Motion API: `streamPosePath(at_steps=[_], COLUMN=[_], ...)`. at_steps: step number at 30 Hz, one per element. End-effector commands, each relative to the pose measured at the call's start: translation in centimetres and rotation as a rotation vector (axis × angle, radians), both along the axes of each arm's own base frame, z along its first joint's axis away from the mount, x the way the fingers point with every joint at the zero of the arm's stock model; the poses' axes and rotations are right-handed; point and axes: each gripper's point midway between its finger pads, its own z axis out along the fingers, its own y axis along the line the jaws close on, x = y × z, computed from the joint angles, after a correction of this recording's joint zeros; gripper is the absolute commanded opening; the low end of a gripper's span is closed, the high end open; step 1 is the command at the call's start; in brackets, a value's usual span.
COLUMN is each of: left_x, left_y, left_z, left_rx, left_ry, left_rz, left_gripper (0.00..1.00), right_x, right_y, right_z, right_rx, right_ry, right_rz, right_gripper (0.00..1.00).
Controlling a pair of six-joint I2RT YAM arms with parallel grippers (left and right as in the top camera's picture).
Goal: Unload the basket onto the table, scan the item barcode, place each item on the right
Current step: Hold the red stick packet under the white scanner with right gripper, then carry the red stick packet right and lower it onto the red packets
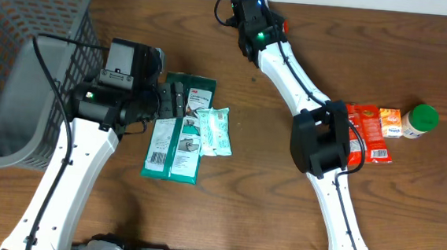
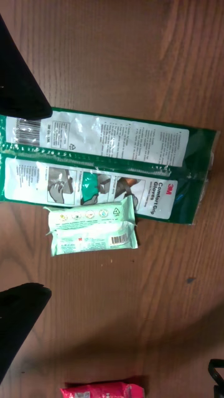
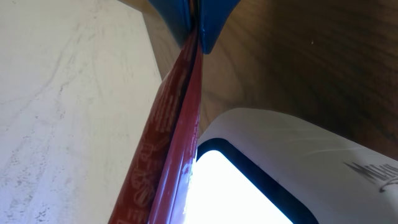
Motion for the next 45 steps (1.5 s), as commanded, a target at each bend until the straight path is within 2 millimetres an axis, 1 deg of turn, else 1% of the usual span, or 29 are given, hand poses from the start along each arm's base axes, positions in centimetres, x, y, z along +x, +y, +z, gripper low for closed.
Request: streamPosePath(at_steps=[1, 4, 7, 9, 11, 12, 14, 16, 17, 19, 20, 22, 24, 26, 31, 33, 37, 40, 43, 45], left_x=[0.0, 0.0, 0.0, 0.0, 0.0, 0.0, 0.0, 0.0, 0.0, 0.0, 0.0, 0.0, 0.0, 0.0, 0.0, 0.0, 0.0, 0.0, 0.0, 0.0], left_y=[0.1, 0.1, 0.1, 0.1, 0.1, 0.1, 0.1, 0.1, 0.1, 0.1, 0.1, 0.1, 0.1, 0.1, 0.1, 0.1, 0.1, 0.1, 0.1, 0.1], left_z=[-0.2, -0.2, -0.2, -0.2, -0.2, -0.2, -0.2, -0.2, -0.2, -0.2, -0.2, -0.2, -0.2, -0.2, -0.2, -0.2, -0.2, -0.2, -0.2, -0.2], left_rx=[0.004, 0.004, 0.004, 0.004, 0.004, 0.004, 0.004, 0.004, 0.004, 0.004, 0.004, 0.004, 0.004, 0.004, 0.004, 0.004, 0.004, 0.004, 0.004, 0.004], left_ry=[0.004, 0.004, 0.004, 0.004, 0.004, 0.004, 0.004, 0.004, 0.004, 0.004, 0.004, 0.004, 0.004, 0.004, 0.004, 0.004, 0.004, 0.004, 0.004, 0.004], left_rz=[-0.005, -0.005, -0.005, -0.005, -0.005, -0.005, -0.005, -0.005, -0.005, -0.005, -0.005, -0.005, -0.005, -0.005, -0.005, -0.005, -0.005, -0.005, -0.005, -0.005], left_gripper=[0.84, 0.84, 0.85, 0.85, 0.84, 0.84, 0.84, 0.84, 0.84, 0.84, 0.84, 0.85, 0.84, 0.84, 0.84, 0.85, 0.85, 0.85, 0.85, 0.84], right_x=[-0.2, -0.2, -0.1, -0.2, -0.7, -1.3, -2.3, -4.2, -5.3, -7.8, -9.4, -11.9, -13.9, -16.0, -20.5, -21.9, -23.5, -25.2, -25.5, -25.5], right_y=[0.0, 0.0, -0.5, -0.7, -0.6, -0.3, 0.2, 0.7, 1.0, 1.6, 1.9, 2.0, 1.4, 0.3, -3.0, -3.8, -5.3, -6.5, -7.0, -7.8], right_z=[-0.5, -0.1, 1.3, 2.7, 4.5, 6.0, 8.2, 10.6, 11.4, 13.0, 13.8, 15.3, 16.6, 17.5, 18.3, 18.5, 18.8, 18.3, 17.2, 15.6], right_rx=[-0.023, 0.010, 0.082, 0.140, 0.208, 0.267, 0.364, 0.498, 0.553, 0.667, 0.735, 0.844, 0.925, 0.984, 1.005, 1.026, 1.054, 1.025, 1.012, 0.980], right_ry=[0.010, -0.011, -0.065, -0.094, -0.102, -0.098, -0.085, -0.055, -0.027, 0.059, 0.116, 0.189, 0.239, 0.288, 0.404, 0.453, 0.491, 0.545, 0.558, 0.551], right_rz=[-0.002, -0.024, -0.084, -0.117, -0.126, -0.122, -0.117, -0.137, -0.140, -0.135, -0.135, -0.154, -0.203, -0.272, -0.396, -0.425, -0.499, -0.564, -0.626, -0.708], right_gripper=[0.01, 0.01, 0.01, 0.01, 0.01, 0.01, 0.01, 0.01, 0.01, 0.01, 0.01, 0.01, 0.01, 0.01, 0.01, 0.01, 0.01, 0.01, 0.01, 0.01])
